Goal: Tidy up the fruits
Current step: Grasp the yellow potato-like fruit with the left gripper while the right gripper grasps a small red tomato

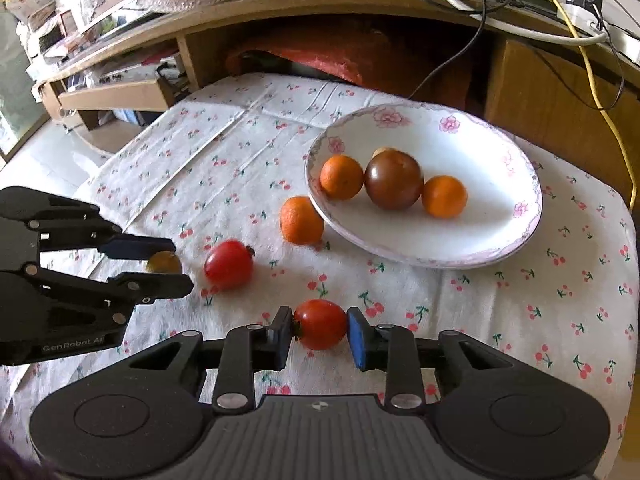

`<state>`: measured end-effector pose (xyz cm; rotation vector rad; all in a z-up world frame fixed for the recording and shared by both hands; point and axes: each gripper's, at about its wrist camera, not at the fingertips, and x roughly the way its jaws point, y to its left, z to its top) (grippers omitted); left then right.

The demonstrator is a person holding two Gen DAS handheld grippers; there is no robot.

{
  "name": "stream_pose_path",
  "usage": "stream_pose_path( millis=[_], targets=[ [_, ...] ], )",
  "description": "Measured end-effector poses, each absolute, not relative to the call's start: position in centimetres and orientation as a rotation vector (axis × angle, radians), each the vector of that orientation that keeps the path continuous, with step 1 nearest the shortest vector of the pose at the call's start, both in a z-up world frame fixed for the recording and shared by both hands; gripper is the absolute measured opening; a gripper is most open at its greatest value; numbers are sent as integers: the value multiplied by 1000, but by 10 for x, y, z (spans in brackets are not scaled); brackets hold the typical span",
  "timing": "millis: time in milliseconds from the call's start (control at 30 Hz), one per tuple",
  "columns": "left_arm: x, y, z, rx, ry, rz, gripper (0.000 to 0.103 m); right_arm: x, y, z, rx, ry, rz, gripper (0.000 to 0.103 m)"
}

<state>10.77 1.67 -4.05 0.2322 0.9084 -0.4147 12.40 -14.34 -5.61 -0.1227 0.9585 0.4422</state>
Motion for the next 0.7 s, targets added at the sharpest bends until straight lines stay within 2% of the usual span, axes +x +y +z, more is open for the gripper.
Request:
stream_pose_path(
  millis=[700],
  targets=[
    [96,16,-40,278,918,-444,41,119,-147,-59,-136,958,466,33]
  ],
)
